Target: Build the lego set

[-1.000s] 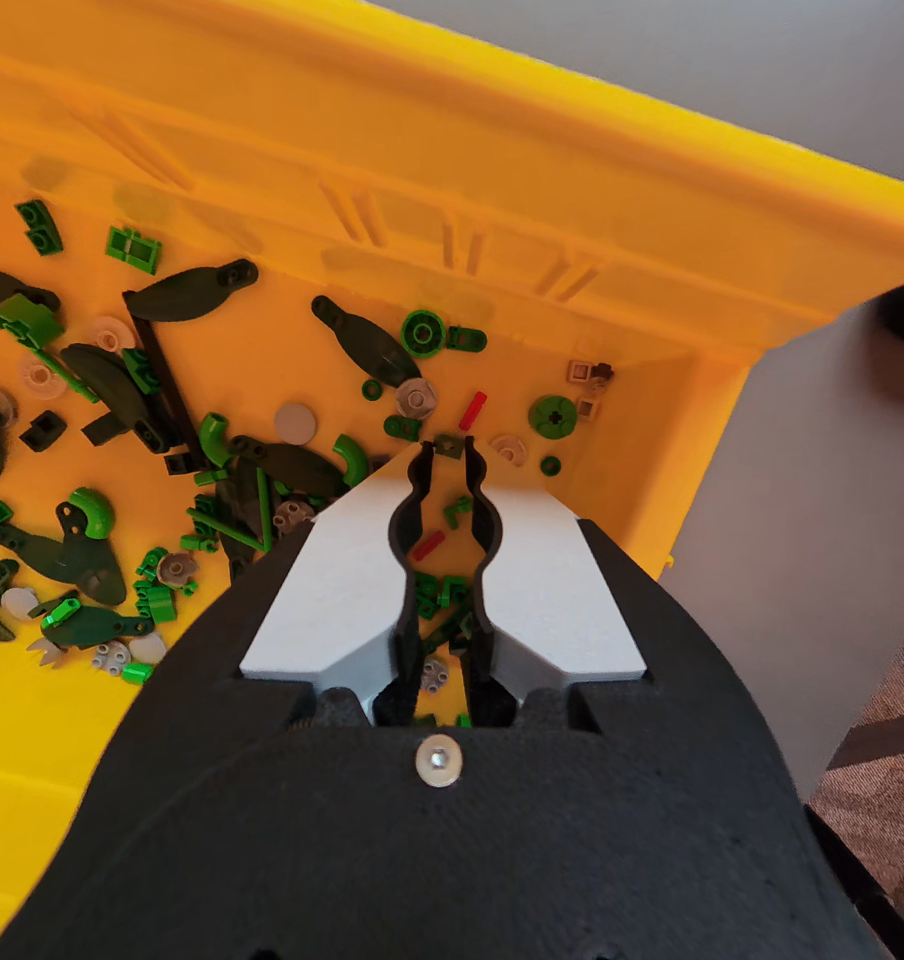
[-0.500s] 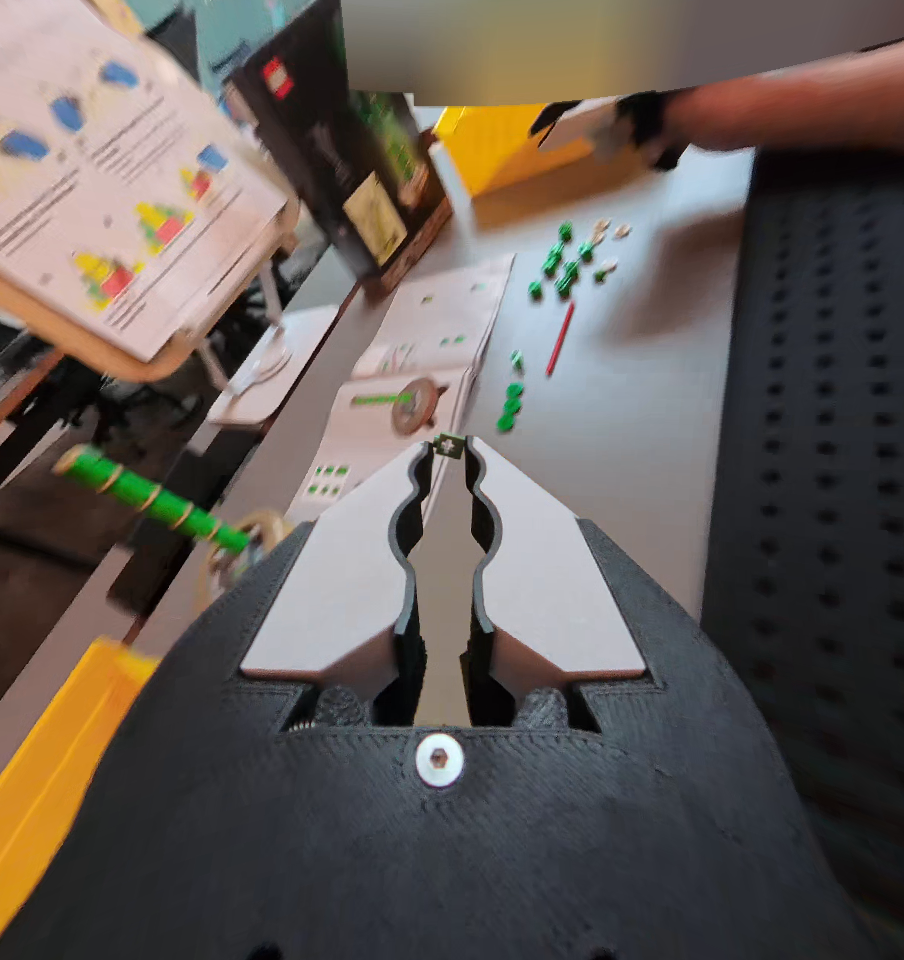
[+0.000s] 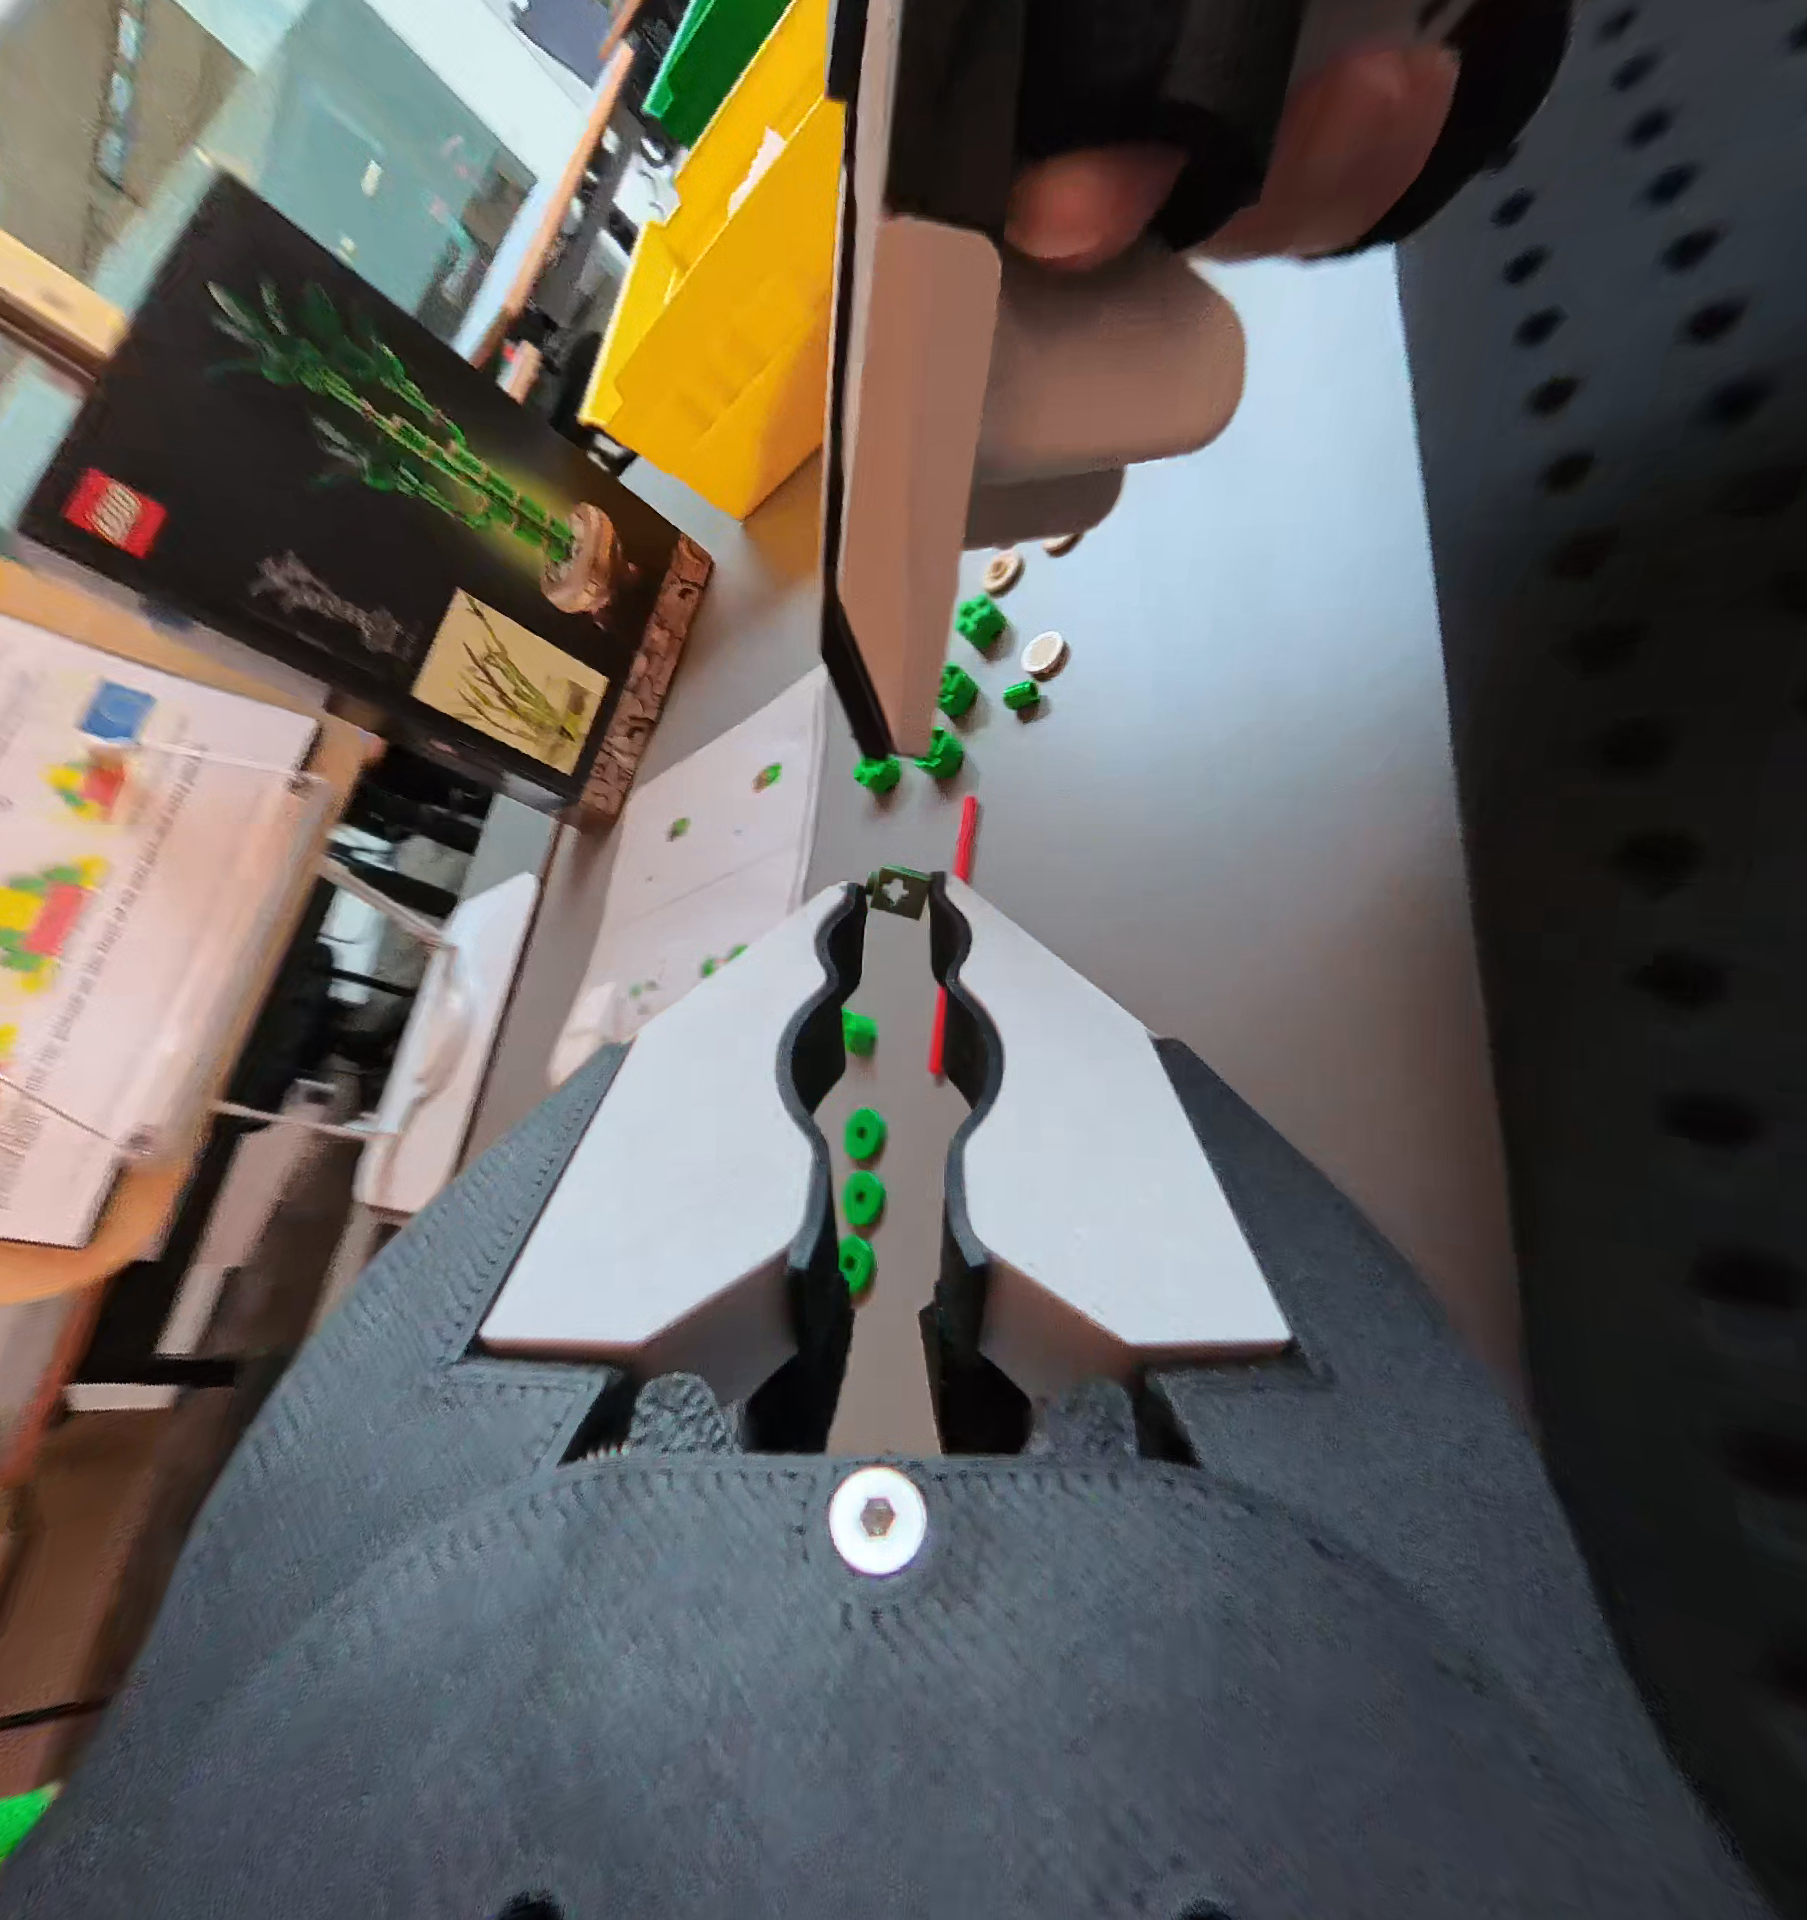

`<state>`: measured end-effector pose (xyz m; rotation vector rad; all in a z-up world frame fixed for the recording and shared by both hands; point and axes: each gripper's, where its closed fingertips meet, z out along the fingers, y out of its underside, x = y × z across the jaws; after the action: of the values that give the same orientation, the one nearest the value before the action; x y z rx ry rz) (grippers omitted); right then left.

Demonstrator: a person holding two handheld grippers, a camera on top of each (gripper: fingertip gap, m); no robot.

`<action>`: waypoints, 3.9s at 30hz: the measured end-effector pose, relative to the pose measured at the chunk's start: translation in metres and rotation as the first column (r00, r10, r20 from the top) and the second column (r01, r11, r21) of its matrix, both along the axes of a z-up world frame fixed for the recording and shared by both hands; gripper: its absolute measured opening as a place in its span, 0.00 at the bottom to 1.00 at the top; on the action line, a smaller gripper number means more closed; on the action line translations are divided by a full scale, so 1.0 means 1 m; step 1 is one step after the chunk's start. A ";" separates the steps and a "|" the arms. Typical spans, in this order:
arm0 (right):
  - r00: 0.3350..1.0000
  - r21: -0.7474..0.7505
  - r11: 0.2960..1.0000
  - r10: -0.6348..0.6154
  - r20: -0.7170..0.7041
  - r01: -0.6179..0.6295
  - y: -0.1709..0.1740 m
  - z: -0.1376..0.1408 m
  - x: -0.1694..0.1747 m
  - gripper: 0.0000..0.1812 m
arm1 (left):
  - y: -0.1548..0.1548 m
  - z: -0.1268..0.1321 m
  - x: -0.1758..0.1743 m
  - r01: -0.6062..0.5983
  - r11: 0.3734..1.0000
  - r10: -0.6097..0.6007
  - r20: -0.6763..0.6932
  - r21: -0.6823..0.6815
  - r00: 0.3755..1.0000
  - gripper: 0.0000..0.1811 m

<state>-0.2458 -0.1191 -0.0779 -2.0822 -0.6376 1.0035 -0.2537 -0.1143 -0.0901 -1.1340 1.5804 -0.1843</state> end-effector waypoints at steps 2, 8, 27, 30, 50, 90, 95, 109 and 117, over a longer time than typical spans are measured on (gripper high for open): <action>0.999 -0.032 0.999 -0.021 0.035 0.022 0.000 -0.008 0.008 0.11 | 0.003 0.000 0.008 0.005 0.996 -0.003 -0.017 0.092 1.000 0.06; 1.000 -0.099 0.995 -0.017 0.019 0.019 0.000 -0.009 0.021 0.10 | 0.006 -0.013 0.021 0.022 0.990 -0.018 -0.033 0.136 0.999 0.06; 0.990 -0.148 0.987 0.087 0.112 -0.070 0.003 -0.040 0.001 0.04 | -0.003 -0.027 0.019 0.077 0.986 -0.064 -0.089 0.148 0.994 0.06; 0.985 -0.122 0.991 0.074 0.159 -0.055 0.006 -0.047 0.013 0.04 | -0.005 -0.038 0.017 0.067 0.997 -0.064 -0.088 0.033 0.994 0.18; 0.770 0.127 0.898 -0.428 0.473 0.421 0.100 -0.090 0.232 0.04 | 0.007 -0.015 -0.004 0.036 0.943 0.005 0.123 -0.331 0.992 0.24; 0.758 0.326 0.865 -0.494 0.426 0.380 0.094 -0.072 0.236 0.18 | 0.041 -0.007 -0.024 -0.030 0.907 0.129 0.210 -0.419 0.969 0.24; 0.764 0.427 0.821 -0.538 0.356 0.379 0.095 -0.048 0.234 0.18 | 0.049 -0.002 -0.029 -0.052 0.909 0.163 0.237 -0.414 0.958 0.24; 0.766 0.569 0.749 -0.572 0.295 0.340 0.094 -0.020 0.225 0.16 | 0.074 0.017 -0.047 -0.122 0.906 0.268 0.326 -0.406 0.907 0.22; 0.784 0.581 0.734 -0.571 0.244 0.353 0.092 -0.012 0.227 0.13 | 0.112 0.052 -0.094 -0.286 0.884 0.449 0.496 -0.370 0.744 0.25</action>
<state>-0.0183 -0.0271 -0.0897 -1.8238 -0.4576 0.0660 -0.3476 -0.0025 -0.0378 -1.4235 0.7820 -0.4413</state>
